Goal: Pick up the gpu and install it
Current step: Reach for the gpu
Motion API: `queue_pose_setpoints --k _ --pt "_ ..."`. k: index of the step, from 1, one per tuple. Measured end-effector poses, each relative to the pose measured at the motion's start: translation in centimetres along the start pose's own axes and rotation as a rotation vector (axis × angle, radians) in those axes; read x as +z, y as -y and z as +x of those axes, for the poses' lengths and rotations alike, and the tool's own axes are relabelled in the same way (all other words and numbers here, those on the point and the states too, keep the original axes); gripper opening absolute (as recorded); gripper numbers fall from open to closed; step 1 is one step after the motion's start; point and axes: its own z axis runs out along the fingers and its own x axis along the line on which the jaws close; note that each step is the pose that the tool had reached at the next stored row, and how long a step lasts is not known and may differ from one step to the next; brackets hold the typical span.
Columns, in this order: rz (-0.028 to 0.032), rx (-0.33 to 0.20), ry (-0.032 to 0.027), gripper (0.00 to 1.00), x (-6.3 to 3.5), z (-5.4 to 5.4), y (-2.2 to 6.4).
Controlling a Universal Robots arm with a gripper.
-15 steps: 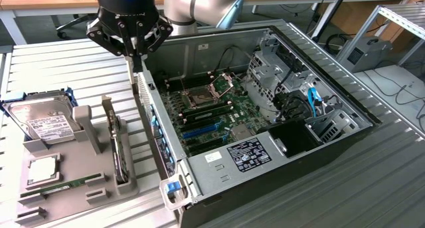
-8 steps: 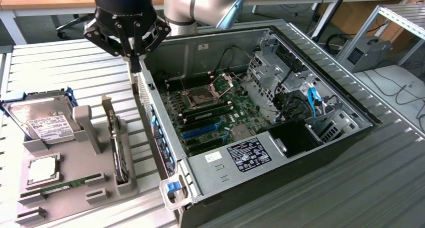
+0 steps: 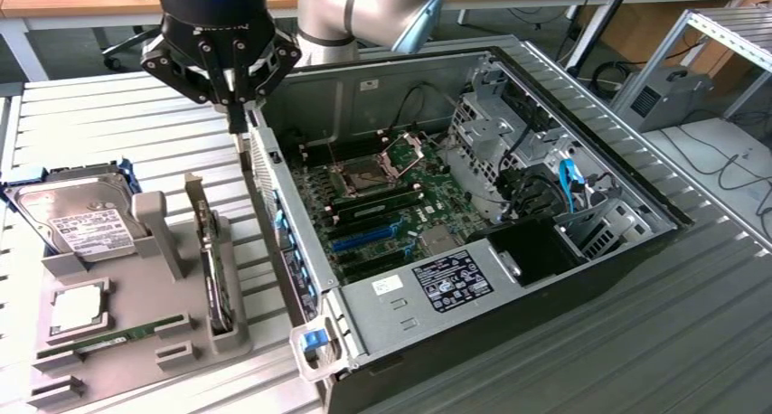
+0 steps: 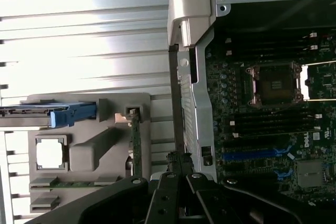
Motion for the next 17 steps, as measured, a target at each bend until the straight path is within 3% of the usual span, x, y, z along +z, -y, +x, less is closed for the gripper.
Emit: queue_pose_setpoints --k 17 --pt "0.0000 0.000 0.0000 0.11 -0.04 1.5 0.11"
